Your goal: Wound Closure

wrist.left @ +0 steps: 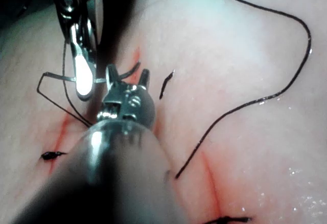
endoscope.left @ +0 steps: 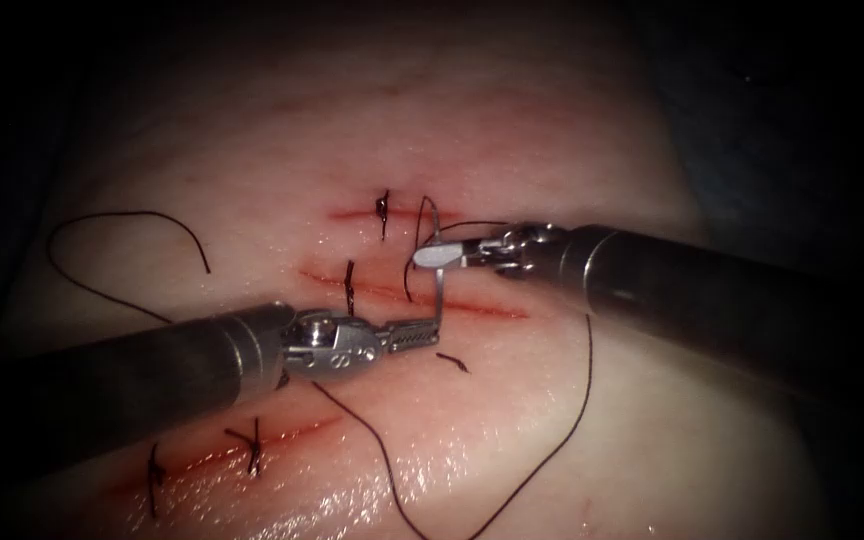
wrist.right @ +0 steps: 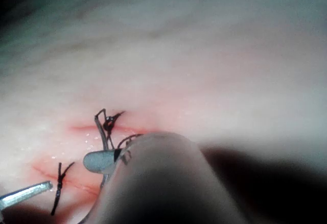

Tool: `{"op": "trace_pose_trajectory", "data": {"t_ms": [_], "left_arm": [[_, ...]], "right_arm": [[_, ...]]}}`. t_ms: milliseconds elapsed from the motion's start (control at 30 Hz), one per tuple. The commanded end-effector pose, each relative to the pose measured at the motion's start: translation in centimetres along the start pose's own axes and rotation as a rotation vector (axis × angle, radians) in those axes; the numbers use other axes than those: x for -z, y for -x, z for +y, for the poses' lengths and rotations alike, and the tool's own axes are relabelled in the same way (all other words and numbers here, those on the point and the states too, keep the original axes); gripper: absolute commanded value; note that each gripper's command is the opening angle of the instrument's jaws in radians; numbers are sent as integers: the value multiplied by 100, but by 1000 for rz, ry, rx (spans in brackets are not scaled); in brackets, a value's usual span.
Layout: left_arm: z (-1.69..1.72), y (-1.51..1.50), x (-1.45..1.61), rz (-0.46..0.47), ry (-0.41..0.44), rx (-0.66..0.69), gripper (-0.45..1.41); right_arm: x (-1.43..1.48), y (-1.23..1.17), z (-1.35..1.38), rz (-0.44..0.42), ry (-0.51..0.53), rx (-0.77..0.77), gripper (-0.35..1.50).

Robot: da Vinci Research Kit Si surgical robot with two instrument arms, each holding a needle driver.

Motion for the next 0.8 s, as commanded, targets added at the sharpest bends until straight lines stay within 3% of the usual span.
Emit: {"op": "trace_pose_trajectory", "data": {"t_ms": [33, 133, 267, 333, 367, 400, 467, 567, 767, 800], "left_arm": [[-3, 1, -8, 4, 0, -1, 123], [-7, 1, -4, 13, 3, 114, 133], [-15, 8, 5, 20, 14, 133, 126], [-19, 14, 11, 2, 45, 124, 113], [-21, 17, 12, -14, 67, 119, 96], [-28, 26, 12, -39, 141, 124, 25], [-33, 34, 10, -71, 193, 118, -42], [-41, 50, 2, -143, 275, 122, -45], [-44, 61, -11, -227, 356, 102, -45], [-43, 67, -20, -298, 416, 93, -45]], "right_arm": [[-9, -5, 1, -4, -10, 4, -35], [-9, -7, 3, 14, -26, 16, -35], [-9, -11, 9, 47, -50, 47, -35], [-10, -12, 12, 62, -64, 67, -35], [-10, -11, 13, 69, -69, 74, -35], [-12, -8, 14, 92, -84, 120, -35], [-13, -6, 13, 106, -94, 151, -35], [-11, -3, 12, 127, -103, 206, -35], [-9, 0, 13, 127, -103, 238, -35], [-8, 2, 11, 130, -103, 261, -35]]}}
